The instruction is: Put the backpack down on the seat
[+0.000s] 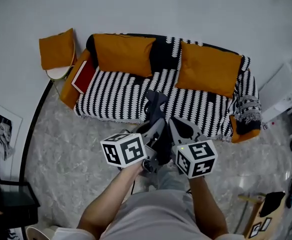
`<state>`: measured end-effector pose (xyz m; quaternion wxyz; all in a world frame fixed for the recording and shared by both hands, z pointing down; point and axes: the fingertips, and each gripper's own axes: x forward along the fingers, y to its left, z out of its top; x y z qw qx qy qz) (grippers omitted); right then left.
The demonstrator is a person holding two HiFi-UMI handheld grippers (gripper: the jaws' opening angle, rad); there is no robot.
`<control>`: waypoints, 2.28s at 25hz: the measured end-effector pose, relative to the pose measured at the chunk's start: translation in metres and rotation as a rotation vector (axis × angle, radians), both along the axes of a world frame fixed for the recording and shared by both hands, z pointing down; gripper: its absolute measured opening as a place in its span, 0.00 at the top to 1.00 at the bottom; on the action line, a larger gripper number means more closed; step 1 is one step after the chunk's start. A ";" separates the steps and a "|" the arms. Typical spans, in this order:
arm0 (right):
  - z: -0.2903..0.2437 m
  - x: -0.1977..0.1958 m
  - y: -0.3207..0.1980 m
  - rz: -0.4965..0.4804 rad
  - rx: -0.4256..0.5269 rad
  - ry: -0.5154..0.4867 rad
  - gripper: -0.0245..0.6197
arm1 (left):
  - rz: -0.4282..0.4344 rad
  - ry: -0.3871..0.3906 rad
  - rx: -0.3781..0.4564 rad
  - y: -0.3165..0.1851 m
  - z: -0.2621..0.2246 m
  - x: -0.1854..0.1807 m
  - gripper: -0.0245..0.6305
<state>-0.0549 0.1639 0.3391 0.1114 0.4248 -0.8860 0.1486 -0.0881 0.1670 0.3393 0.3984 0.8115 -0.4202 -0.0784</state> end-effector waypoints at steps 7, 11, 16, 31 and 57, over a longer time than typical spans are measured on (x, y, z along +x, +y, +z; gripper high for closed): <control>0.005 0.012 -0.067 -0.020 -0.024 -0.020 0.96 | -0.038 -0.008 -0.031 -0.063 0.007 0.008 0.94; 0.003 0.018 -0.104 -0.039 -0.025 -0.034 0.96 | -0.059 -0.020 -0.031 -0.099 0.006 0.013 0.94; 0.003 0.029 -0.143 -0.056 -0.025 -0.055 0.96 | -0.078 -0.032 -0.032 -0.137 0.008 0.022 0.94; 0.003 0.057 -0.222 -0.032 -0.010 -0.042 0.96 | -0.081 -0.059 -0.057 -0.223 0.028 0.029 0.94; 0.069 -0.016 -0.441 0.093 -0.124 0.025 0.96 | 0.109 -0.081 -0.153 -0.449 0.108 -0.039 0.94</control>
